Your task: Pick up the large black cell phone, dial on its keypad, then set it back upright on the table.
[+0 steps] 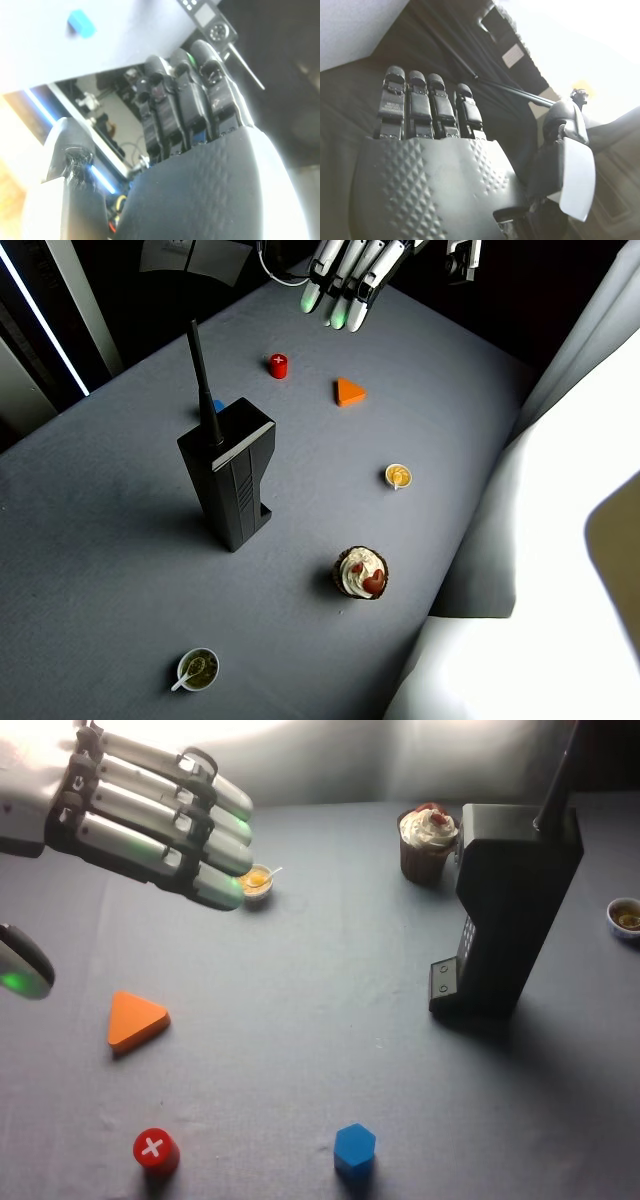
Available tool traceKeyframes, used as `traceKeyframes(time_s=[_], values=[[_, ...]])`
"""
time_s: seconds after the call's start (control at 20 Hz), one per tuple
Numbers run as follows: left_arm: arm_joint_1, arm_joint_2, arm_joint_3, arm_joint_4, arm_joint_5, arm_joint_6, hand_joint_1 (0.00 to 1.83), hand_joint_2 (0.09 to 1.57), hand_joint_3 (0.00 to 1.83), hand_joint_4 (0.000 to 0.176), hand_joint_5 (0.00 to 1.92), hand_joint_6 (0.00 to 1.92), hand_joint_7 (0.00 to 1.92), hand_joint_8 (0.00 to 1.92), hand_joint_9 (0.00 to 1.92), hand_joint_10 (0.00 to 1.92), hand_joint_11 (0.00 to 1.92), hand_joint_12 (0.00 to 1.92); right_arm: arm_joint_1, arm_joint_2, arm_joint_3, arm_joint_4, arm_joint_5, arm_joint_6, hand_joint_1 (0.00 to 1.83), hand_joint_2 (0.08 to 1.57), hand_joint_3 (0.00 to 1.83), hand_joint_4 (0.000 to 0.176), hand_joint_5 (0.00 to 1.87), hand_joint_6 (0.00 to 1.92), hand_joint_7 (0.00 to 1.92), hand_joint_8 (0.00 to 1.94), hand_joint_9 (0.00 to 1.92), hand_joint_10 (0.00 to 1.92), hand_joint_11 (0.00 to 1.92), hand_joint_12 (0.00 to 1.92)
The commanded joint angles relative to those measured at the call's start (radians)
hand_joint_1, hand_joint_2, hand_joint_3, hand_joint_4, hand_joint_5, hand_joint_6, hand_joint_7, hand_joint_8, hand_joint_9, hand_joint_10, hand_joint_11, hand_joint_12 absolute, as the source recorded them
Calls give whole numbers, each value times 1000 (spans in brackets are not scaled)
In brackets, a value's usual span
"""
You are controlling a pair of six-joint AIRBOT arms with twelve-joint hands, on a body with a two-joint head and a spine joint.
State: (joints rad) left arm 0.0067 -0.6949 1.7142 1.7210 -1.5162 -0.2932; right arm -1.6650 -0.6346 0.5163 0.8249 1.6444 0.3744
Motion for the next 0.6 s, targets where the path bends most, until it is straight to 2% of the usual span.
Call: traceKeyframes(time_s=[0.0, 0.1, 0.2, 0.35, 0.45, 0.55], values=[[-27, 12, 7, -110, -18, 0, 0, 1139, 8, 23, 95, 2, 114, 2, 118, 8, 0, 235, 11, -2, 4, 41, 120, 2, 94, 914, 14, 0, 91, 2, 134, 6, 134, 6, 0, 466], [-27, 12, 7, -110, -16, -2, 0, 1144, 4, 22, 106, 1, 128, 2, 132, 7, 0, 258, 30, -5, 9, 41, 120, -26, 119, 913, 4, 0, 66, 3, 126, 5, 148, 7, 0, 511], [-28, 12, 7, -111, -19, 1, 0, 1153, 3, 22, 92, 0, 120, 0, 86, 2, 0, 184, 49, -4, 24, 36, 120, -27, 112, 921, 4, 0, 85, 6, 132, 4, 144, 2, 0, 547], [-28, 12, 7, -111, -26, -2, 0, 1156, 1, 27, 87, 1, 108, 1, 76, 2, 0, 200, 100, -24, 69, -72, 120, -27, 99, 934, 4, 0, 83, 1, 134, 1, 138, 2, 0, 533], [-28, 14, 7, -111, -17, -6, 0, 1154, 0, 28, 96, 4, 112, 2, 88, 5, 0, 213, 146, -50, 106, -156, 120, -29, 159, 955, 6, 0, 16, 0, 71, 2, 82, 0, 0, 417], [-29, 13, 7, -110, -12, -5, 0, 1157, 0, 28, 99, 1, 105, 2, 90, 2, 0, 215, 178, -76, 143, -217, 120, -57, 243, 949, 0, 0, 55, 6, 102, 5, 109, 5, 0, 497]])
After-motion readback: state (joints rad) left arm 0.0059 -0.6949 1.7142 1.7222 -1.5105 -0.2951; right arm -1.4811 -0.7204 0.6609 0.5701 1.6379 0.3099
